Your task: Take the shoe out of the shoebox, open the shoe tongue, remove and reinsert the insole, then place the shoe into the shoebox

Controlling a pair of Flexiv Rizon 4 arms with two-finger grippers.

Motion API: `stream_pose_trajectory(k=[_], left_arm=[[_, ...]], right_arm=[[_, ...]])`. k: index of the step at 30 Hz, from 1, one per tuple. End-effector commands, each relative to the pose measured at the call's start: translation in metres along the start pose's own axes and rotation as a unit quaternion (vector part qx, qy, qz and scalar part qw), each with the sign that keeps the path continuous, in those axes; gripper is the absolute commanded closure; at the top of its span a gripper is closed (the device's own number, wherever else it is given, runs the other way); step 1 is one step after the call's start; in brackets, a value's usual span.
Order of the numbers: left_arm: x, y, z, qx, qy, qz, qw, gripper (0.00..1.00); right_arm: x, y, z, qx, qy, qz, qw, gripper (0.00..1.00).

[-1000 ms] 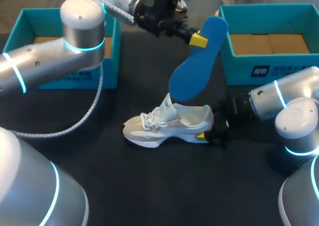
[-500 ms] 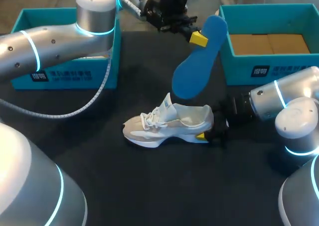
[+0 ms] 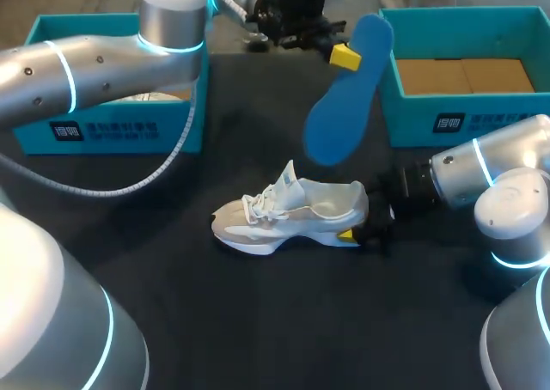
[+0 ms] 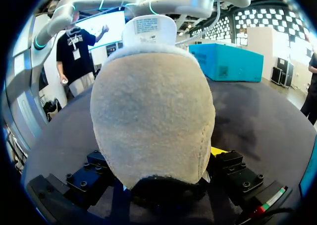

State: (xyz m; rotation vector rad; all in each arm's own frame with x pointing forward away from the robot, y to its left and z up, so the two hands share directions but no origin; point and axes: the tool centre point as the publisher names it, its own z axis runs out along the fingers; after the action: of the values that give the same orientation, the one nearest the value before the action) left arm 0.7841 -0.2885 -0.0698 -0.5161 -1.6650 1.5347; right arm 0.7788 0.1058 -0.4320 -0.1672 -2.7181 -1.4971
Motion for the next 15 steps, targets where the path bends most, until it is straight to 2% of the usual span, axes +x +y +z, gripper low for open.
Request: stream_pose_trajectory(k=[1,8,15], left_arm=[[0.025,-0.005,0.009,0.030,-0.066,-0.004,0.997,1.00],[0.051,-0.017,0.015,0.083,-0.103,-0.033,0.991,1.00],[0.076,-0.025,0.022,0.091,-0.123,-0.080,0.985,1.00]], right_arm=[[0.001,-0.007,0.012,0.001,0.000,0.000,1.000,1.00],[0.001,-0.007,0.012,0.001,0.000,0.000,1.000,1.00],[0.001,-0.007,0.012,0.001,0.000,0.000,1.000,1.00]])
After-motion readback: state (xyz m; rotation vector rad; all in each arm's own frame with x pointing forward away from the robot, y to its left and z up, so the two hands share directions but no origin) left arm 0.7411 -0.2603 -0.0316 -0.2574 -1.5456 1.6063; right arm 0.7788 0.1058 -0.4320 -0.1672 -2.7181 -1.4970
